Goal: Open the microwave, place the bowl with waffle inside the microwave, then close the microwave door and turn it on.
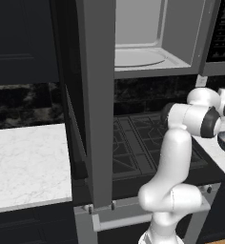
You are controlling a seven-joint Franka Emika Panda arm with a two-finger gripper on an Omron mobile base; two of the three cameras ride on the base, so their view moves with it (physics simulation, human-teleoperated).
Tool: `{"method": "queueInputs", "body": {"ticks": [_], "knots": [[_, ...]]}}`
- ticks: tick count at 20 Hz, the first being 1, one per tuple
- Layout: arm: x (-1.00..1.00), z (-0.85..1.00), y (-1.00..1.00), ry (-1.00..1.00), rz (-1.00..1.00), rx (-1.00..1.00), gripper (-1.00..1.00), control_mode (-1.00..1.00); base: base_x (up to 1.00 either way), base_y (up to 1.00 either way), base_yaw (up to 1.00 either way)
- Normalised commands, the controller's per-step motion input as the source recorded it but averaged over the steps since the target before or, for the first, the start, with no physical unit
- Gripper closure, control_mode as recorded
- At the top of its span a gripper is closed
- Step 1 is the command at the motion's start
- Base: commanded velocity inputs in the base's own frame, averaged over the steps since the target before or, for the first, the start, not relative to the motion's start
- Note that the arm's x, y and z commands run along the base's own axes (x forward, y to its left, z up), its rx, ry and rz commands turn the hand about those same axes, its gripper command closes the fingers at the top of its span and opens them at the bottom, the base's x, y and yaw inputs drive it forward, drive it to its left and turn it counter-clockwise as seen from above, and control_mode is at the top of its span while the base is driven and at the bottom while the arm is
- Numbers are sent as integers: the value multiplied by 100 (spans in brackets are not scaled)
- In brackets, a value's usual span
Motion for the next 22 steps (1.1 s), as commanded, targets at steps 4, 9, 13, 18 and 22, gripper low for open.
{"method": "queueInputs", "body": {"ticks": [4, 9, 13, 18, 22], "knots": [[0, -36, -1, 0, 0, 0, -100, -100, 0, 0, 0], [0, -31, -3, 1, 0, 0, -100, -100, 0, 0, 0], [0, -8, 0, 0, 0, 0, 100, -100, 0, 0, 0], [0, 0, 0, 0, 0, 0, 100, -100, 0, 0, 0], [-14, 5, 0, 0, 2, 0, 100, -100, 0, 0, 0]]}}
